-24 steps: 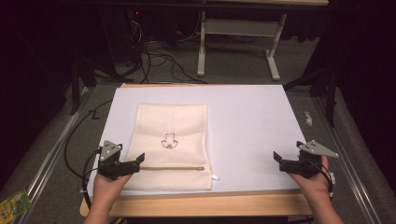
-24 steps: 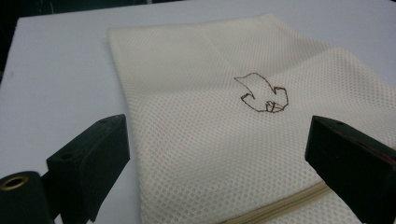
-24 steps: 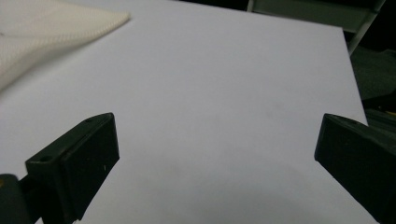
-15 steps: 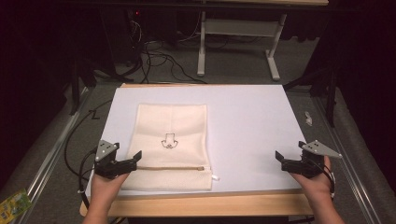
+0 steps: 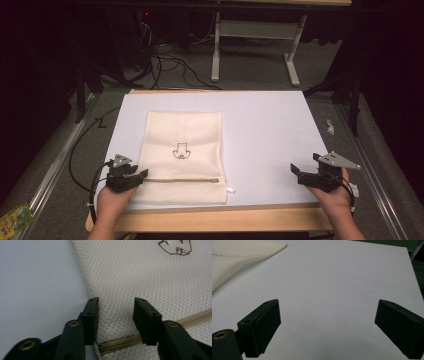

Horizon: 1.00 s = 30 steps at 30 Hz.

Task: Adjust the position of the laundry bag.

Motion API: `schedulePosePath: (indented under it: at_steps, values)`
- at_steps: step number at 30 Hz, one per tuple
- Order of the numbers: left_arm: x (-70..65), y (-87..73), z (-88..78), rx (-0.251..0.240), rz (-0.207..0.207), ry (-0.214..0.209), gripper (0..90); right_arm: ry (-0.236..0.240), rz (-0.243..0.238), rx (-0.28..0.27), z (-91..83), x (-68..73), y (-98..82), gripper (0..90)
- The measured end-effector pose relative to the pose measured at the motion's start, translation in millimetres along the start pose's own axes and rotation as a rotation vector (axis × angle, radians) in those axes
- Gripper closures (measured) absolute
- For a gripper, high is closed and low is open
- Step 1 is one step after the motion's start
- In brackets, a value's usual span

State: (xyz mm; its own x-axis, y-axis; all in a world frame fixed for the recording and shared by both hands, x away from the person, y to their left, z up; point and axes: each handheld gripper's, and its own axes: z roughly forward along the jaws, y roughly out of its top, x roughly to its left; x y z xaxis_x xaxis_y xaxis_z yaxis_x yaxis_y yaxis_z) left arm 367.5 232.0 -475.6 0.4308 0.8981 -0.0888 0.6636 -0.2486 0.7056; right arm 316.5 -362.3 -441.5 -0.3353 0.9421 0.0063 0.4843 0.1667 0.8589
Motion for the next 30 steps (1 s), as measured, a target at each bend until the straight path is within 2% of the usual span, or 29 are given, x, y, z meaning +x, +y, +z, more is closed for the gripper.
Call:
schedulePosePath:
  at_steps: [1,2,4,7,9,10,11,14,15,16,19,22,26,27,28,29,30]
  values:
    - [0.0,0.0,0.0,0.000,0.000,0.000,63.8,0.000,0.000,0.000,0.0,0.0,0.0,7.2]
    - [-1.1,0.5,0.1,0.000,0.004,-0.009,74.4,0.017,0.004,0.002,2.2,4.5,0.3,8.0]
    - [-8.1,1.0,1.6,0.007,0.053,-0.006,82.8,0.038,0.000,0.002,5.3,9.6,1.6,7.6]
    - [-14.9,2.7,2.7,0.015,0.080,-0.014,86.2,0.066,-0.001,0.001,10.1,21.5,6.1,6.0]
    - [-19.6,3.2,3.5,0.016,0.114,0.003,86.4,0.107,0.006,-0.005,13.6,30.9,11.9,6.1]
    - [-21.1,3.5,3.5,0.019,0.119,0.002,86.5,0.125,0.010,-0.008,15.9,37.1,15.6,7.0]
    - [-21.1,3.5,3.5,0.019,0.119,0.002,86.5,0.125,0.010,-0.008,15.9,37.1,15.6,7.0]
    - [-23.7,3.4,3.8,0.019,0.139,0.002,86.5,0.172,-0.017,0.015,30.6,60.2,29.8,15.5]
    - [-23.5,3.5,3.9,0.019,0.141,0.000,86.5,0.183,-0.029,0.029,37.4,68.9,33.5,15.8]
    - [-23.2,3.3,3.9,0.018,0.138,-0.004,86.5,0.201,-0.043,0.052,53.8,84.1,40.0,17.5]
    - [-23.2,2.7,4.2,0.012,0.157,-0.003,86.5,0.223,-0.043,0.095,90.4,107.1,50.2,22.0]
    - [-22.1,2.9,4.4,0.010,0.152,-0.009,86.6,0.232,-0.066,0.151,129.1,129.3,58.7,25.6]
    - [-21.7,3.0,4.9,0.007,0.153,-0.010,87.0,0.266,-0.066,0.190,165.0,151.1,67.2,39.9]
    - [-21.6,3.0,4.9,0.007,0.154,-0.010,87.0,0.273,-0.077,0.196,169.4,153.8,67.7,43.7]
    - [-21.6,3.0,4.9,0.007,0.154,-0.010,87.2,0.273,-0.077,0.196,169.4,153.8,67.7,43.7]
    - [-21.9,2.8,4.8,0.006,0.155,-0.011,87.2,0.282,-0.080,0.219,177.4,161.8,66.0,63.2]
    - [-22.3,2.6,4.7,0.005,0.157,-0.008,87.2,0.283,-0.097,0.231,178.5,163.7,64.8,72.1]
